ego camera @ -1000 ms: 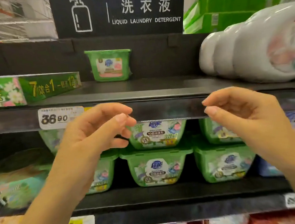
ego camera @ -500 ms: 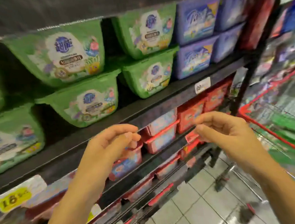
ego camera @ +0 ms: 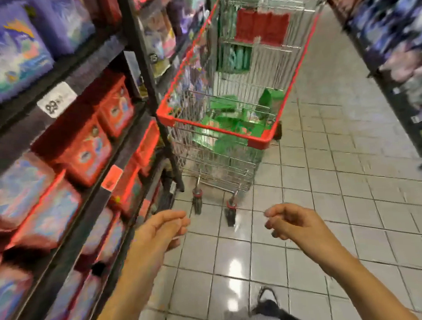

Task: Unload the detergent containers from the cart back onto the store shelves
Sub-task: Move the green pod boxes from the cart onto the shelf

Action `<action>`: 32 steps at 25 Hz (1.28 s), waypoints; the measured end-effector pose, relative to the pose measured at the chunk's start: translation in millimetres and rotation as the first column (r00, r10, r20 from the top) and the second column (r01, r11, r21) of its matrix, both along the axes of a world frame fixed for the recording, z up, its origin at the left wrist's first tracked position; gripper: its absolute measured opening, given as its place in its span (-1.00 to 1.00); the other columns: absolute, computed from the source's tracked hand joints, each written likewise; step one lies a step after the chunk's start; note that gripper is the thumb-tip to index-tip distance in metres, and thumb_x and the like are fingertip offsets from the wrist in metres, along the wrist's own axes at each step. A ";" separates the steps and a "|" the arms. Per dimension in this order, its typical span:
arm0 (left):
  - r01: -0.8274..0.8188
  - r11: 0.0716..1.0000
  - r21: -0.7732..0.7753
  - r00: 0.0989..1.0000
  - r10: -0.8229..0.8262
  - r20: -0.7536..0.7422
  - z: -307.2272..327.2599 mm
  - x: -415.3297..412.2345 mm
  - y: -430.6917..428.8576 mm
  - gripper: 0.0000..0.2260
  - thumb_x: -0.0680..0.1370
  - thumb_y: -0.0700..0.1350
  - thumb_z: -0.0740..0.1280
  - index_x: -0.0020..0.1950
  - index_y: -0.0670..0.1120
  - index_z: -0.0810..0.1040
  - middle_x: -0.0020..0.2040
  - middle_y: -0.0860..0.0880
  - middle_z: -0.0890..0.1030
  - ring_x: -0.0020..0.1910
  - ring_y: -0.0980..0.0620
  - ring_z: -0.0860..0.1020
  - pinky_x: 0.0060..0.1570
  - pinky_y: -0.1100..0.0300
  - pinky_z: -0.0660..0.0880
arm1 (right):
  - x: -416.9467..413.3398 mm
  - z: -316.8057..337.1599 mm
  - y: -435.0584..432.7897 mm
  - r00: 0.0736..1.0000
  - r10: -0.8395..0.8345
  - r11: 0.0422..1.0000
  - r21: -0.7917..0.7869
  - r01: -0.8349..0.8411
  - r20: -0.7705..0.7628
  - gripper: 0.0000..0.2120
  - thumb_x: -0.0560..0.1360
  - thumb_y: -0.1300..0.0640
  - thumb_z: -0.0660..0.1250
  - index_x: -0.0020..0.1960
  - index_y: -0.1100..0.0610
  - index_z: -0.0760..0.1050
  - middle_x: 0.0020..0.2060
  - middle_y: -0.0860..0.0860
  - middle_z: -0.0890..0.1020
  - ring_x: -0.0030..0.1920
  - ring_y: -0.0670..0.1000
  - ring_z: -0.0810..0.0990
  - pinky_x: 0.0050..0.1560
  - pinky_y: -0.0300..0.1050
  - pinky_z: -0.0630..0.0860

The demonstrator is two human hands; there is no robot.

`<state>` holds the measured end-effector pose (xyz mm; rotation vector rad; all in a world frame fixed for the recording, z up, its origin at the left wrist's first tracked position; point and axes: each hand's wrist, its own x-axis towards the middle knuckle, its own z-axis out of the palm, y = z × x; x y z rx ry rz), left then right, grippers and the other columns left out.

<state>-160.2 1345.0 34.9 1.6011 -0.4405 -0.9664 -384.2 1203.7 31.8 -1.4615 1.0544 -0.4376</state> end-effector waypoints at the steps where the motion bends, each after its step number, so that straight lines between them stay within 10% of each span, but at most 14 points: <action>1: 0.029 0.999 0.019 1.000 -0.029 -0.010 -6.8 -10.4 -17.7 -0.81 0.58 -0.31 0.26 -0.03 -0.08 0.62 -0.21 0.02 0.72 -0.21 0.13 0.60 -0.22 0.28 0.46 | -15.7 -5.9 -9.9 0.999 -0.020 1.000 0.005 0.021 -0.036 -0.83 0.52 0.33 0.31 -0.10 0.10 0.60 -0.26 0.10 0.67 -0.30 -0.09 0.61 -0.25 -0.33 0.49; 4: 0.089 0.992 0.092 0.996 -0.089 0.002 -24.6 -38.3 -69.9 -0.83 0.56 -0.28 0.30 -0.07 -0.03 0.63 -0.25 0.05 0.70 -0.22 0.14 0.60 -0.20 0.29 0.46 | -58.6 -19.1 -50.2 0.989 -0.033 0.999 0.008 0.035 -0.147 -0.87 0.52 0.30 0.32 -0.06 0.11 0.59 -0.19 0.19 0.65 -0.21 0.03 0.61 -0.07 -0.09 0.55; 13: 0.120 0.987 0.104 0.992 -0.117 -0.036 -26.4 -113.3 -234.2 -0.85 0.55 -0.27 0.32 -0.05 -0.07 0.64 -0.26 0.04 0.70 -0.17 0.06 0.59 -0.11 0.19 0.48 | -128.5 -6.3 -217.8 0.984 -0.071 0.997 0.002 0.073 -0.164 -0.87 0.53 0.28 0.31 0.00 0.11 0.58 -0.23 0.06 0.63 -0.28 -0.16 0.61 -0.21 -0.40 0.50; 32: 0.039 0.988 -0.146 0.977 -0.006 0.214 62.9 14.0 -656.6 -0.83 0.56 -0.19 0.31 -0.02 0.05 0.65 -0.05 0.02 0.72 -0.09 0.14 0.64 -0.12 0.25 0.46 | 27.0 99.3 -692.2 0.991 0.124 0.939 -0.327 -0.104 0.042 -0.82 0.53 0.31 0.31 -0.09 0.04 0.55 -0.22 0.05 0.61 -0.29 -0.15 0.60 -0.27 -0.39 0.48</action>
